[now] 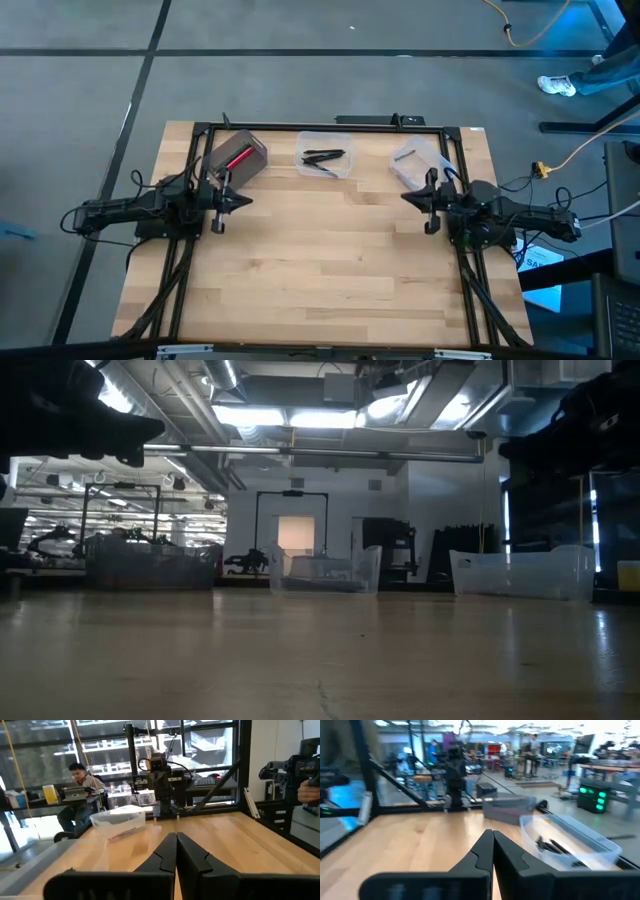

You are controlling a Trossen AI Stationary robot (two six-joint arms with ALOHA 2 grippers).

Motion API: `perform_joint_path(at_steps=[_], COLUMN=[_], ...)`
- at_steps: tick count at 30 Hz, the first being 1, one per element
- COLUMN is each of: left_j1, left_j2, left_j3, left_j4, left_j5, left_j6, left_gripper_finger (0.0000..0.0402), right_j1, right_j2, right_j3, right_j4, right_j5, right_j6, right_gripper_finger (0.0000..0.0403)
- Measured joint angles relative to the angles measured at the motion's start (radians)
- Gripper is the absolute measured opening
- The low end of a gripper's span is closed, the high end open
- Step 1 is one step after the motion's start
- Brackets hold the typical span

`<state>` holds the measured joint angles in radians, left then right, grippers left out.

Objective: Sort crayons/erasers/pens/pencils in bins
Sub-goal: Return to Home Position

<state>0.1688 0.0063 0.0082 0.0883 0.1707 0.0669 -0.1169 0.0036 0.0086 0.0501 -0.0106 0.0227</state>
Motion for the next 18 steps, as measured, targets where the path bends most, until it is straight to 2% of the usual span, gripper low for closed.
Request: perform_joint_path(at_steps=[4,9,18], left_j1=[0.000,0.000,0.000], left_j2=[0.000,0.000,0.000], left_j3=[0.000,0.000,0.000], left_j4=[0.003,0.003,0.002], left_j5=[-0.003,-0.004,-0.004], left_j6=[0.015,0.015,0.015], left_gripper_finger=[0.0000,0.0000,0.0000], right_j1=[0.000,0.000,0.000], right_j2=[0.003,0.003,0.003], right_j3=[0.000,0.000,0.000], right_j4=[-0.028,-0.027,-0.026], right_j5=[0.028,0.028,0.028], right_j6=[-0.002,0.077,0.074], right_gripper_finger=[0.0012,0.0012,0.0012])
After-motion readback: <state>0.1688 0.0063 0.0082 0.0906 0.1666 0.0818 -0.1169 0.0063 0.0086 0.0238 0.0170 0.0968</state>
